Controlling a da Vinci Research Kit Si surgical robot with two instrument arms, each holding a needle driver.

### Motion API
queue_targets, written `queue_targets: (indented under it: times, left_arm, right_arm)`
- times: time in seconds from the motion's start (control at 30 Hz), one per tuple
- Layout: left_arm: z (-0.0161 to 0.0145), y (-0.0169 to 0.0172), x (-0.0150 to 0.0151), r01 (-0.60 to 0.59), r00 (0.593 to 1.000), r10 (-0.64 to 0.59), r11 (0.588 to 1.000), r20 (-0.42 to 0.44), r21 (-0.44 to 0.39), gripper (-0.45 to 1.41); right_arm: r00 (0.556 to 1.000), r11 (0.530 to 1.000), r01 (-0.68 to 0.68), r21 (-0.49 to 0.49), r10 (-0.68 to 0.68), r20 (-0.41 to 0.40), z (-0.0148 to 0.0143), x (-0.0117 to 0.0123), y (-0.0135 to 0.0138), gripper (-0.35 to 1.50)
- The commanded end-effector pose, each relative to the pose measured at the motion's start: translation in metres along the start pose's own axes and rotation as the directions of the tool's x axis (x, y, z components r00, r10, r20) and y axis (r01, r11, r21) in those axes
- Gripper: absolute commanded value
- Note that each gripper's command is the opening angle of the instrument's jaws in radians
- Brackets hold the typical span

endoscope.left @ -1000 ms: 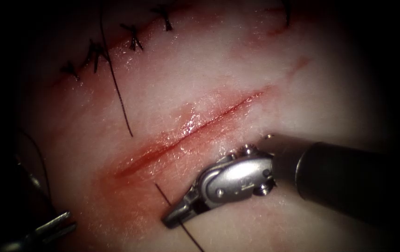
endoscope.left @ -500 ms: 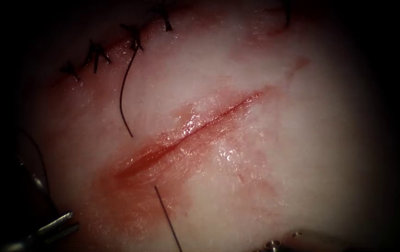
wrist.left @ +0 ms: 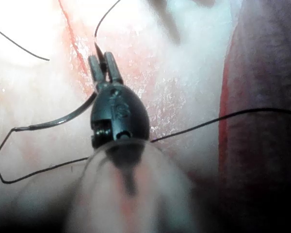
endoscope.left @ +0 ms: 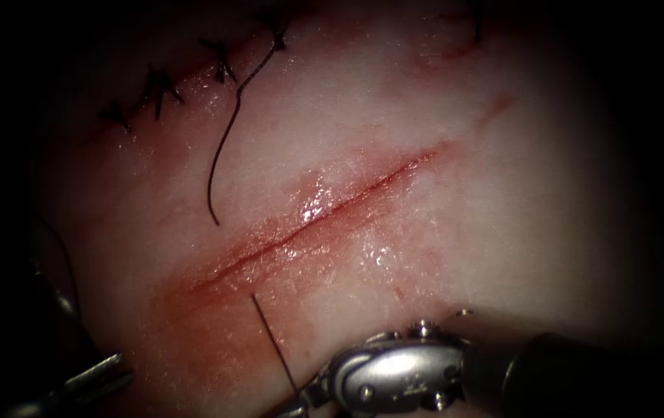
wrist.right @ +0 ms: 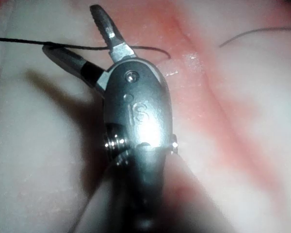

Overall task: Wound Closure
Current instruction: Repeatedly pull thread through wound with right grasper until short tail remains

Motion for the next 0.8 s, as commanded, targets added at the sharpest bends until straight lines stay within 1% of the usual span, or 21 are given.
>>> queue_targets:
  times: [0.03, 0.2, 0.3, 0.47, 0.57, 0.7, 0.73, 0.77, 0.8]
  left_arm:
    - [0.0006, -0.0001, -0.0003, -0.001, 1.0, 0.001, 1.0, -0.003, -0.001, -0.45]
    - [0.0005, -0.0001, -0.0004, 0.004, 1.0, -0.004, 1.0, -0.004, -0.001, -0.45]
    - [0.0005, 0.0, -0.0004, 0.004, 1.0, -0.004, 1.0, -0.004, -0.001, -0.45]
    - [0.0005, 0.0, -0.0004, 0.004, 1.0, -0.004, 1.0, -0.004, -0.001, -0.45]
    - [0.0005, 0.0001, -0.0004, 0.003, 1.0, -0.003, 1.0, -0.003, 0.001, -0.45]
    - [0.0003, 0.0004, -0.0001, 0.001, 1.0, -0.001, 1.0, -0.002, 0.003, -0.45]
    - [0.0003, 0.0004, 0.0, 0.001, 1.0, -0.001, 1.0, -0.002, 0.003, -0.45]
    - [0.0002, 0.0004, 0.0, 0.001, 1.0, -0.001, 1.0, -0.002, 0.003, -0.45]
    - [0.0002, 0.0004, 0.0, 0.001, 1.0, -0.001, 1.0, -0.002, 0.003, -0.45]
  right_arm:
    - [1.0, 1.0, 0.008, -0.023, -0.007, 0.001, 0.0002, -0.0015, 0.0023, 1.3]
    - [1.0, 0.999, 0.002, -0.052, -0.001, 0.024, 0.0002, -0.0043, 0.0043, 1.3]
    - [0.999, 0.998, 0.006, -0.06, -0.004, 0.031, 0.0003, -0.0053, 0.0049, 1.28]
    - [0.999, 0.997, 0.028, -0.073, -0.025, 0.04, 0.0003, -0.0062, 0.0061, 1.11]
    - [0.999, 0.996, 0.021, -0.087, -0.017, 0.048, 0.0, -0.0069, 0.0071, 1.1]
    - [0.998, 0.995, 0.018, -0.097, -0.012, 0.057, -0.0002, -0.0079, 0.0077, 1.08]
    - [0.998, 0.995, 0.018, -0.095, -0.013, 0.056, -0.0002, -0.008, 0.0077, 0.98]
    - [0.999, 0.996, 0.019, -0.09, -0.014, 0.052, -0.0001, -0.008, 0.0077, 0.74]
    - [0.999, 0.997, 0.019, -0.081, -0.016, 0.044, -0.0001, -0.008, 0.0076, 0.31]
